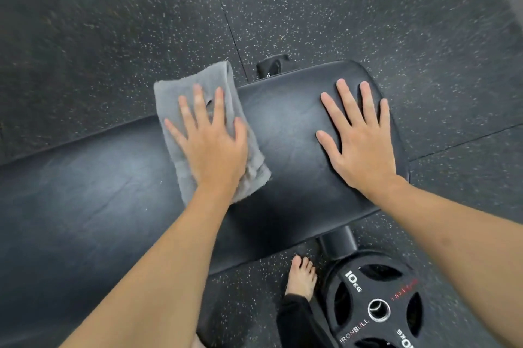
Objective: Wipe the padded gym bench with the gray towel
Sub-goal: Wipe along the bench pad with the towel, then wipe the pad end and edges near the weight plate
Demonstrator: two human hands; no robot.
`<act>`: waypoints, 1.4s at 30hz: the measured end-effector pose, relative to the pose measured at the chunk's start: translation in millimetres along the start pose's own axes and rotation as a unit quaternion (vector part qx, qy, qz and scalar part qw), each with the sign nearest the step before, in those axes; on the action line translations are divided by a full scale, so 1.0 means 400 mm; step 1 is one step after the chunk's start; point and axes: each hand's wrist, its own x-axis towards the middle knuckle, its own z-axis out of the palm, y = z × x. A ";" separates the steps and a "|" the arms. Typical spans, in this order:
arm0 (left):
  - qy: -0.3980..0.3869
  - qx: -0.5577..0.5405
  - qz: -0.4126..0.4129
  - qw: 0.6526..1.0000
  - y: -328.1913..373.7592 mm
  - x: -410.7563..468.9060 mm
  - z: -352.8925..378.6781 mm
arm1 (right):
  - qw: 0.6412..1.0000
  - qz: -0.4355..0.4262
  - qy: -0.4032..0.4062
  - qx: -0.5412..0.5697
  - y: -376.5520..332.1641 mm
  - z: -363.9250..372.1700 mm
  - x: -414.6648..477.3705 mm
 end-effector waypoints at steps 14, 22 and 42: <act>-0.057 -0.022 0.088 0.994 0.216 -0.234 0.012 | 1.000 -0.004 0.002 0.026 0.002 -0.003 0.000; -0.076 -0.151 0.063 0.984 0.289 -0.298 -0.065 | 0.988 0.021 0.014 0.155 0.008 -0.007 0.007; 0.022 -0.035 0.088 0.995 -0.169 -0.068 -0.018 | 1.000 -0.023 0.017 -0.009 -0.328 0.020 0.134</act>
